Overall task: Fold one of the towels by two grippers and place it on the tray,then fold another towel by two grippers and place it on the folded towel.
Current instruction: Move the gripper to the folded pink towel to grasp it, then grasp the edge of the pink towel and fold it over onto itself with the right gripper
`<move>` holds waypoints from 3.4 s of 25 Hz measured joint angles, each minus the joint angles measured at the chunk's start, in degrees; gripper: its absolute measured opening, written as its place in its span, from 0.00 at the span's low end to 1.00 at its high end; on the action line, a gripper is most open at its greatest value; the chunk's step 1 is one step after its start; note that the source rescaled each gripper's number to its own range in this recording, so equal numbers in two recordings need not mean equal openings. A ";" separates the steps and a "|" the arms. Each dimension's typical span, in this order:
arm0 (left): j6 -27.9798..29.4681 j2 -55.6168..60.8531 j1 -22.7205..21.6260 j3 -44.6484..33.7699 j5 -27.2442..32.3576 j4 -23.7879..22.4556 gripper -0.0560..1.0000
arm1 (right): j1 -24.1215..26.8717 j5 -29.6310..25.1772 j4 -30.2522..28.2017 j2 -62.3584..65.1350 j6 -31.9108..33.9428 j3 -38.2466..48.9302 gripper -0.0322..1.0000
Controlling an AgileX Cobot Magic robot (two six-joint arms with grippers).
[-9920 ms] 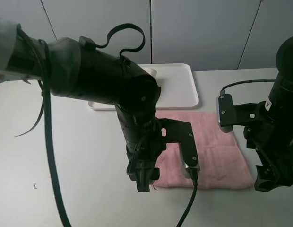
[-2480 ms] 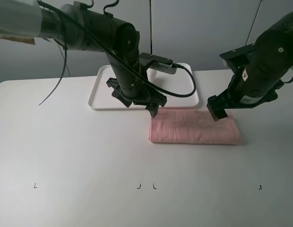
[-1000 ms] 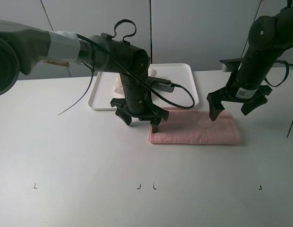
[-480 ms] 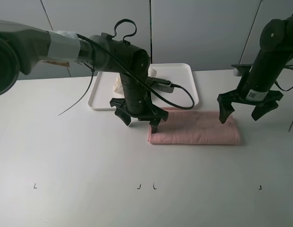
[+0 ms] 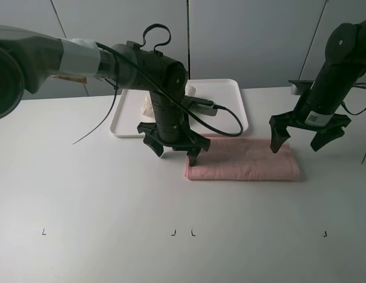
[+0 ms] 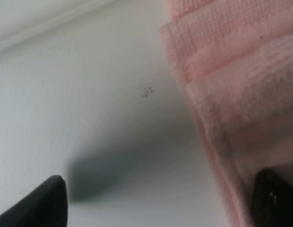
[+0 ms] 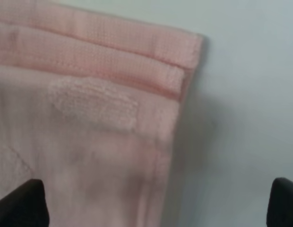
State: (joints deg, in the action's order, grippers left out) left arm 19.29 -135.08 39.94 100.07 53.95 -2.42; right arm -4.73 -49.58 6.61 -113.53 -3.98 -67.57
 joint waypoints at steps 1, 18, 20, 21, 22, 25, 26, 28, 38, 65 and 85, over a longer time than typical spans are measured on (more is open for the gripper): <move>0.00 0.00 0.00 0.00 0.00 -0.10 1.00 | -0.35 0.26 0.00 -0.14 0.00 -0.01 1.00; -1.00 0.00 0.00 0.09 0.47 -0.10 1.00 | -1.27 -0.22 -0.11 -5.08 0.42 0.32 1.00; -1.00 0.00 0.00 0.09 0.47 -0.10 1.00 | -1.37 -0.22 -0.11 -5.08 0.42 0.32 1.00; -1.00 0.00 0.00 0.09 0.57 -0.10 1.00 | -1.39 -0.22 -0.11 -5.19 0.42 0.32 1.00; -1.00 0.00 0.00 0.09 0.57 -0.10 1.00 | -1.49 -0.22 -0.11 -5.17 0.42 0.21 1.00; -1.00 0.00 0.00 0.09 0.57 -0.10 1.00 | -1.49 -0.22 -0.11 -5.17 0.42 0.20 0.93; -1.00 0.00 0.00 0.09 0.57 -0.10 1.00 | -1.49 -0.22 -0.11 -5.30 0.42 0.20 0.87; -1.13 0.00 0.00 0.09 0.57 -0.10 1.00 | -1.49 -0.22 -0.11 -5.44 0.42 0.20 0.74; -1.13 0.00 0.00 0.09 0.57 -0.10 1.00 | -1.49 -1.34 4.63 -7.16 -1.89 -0.37 0.09; -1.18 0.00 0.00 0.09 0.57 -0.56 1.00 | -1.49 -9.14 14.90 4.14 -6.87 0.34 0.08; -1.27 0.00 0.00 0.09 0.80 -0.63 1.00 | -1.49 -7.16 48.08 5.41 -27.31 9.52 0.08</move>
State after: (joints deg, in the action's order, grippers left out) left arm 18.03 -135.08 39.94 100.15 54.75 -3.05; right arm -6.22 -56.74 54.69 -108.13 -31.28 -58.04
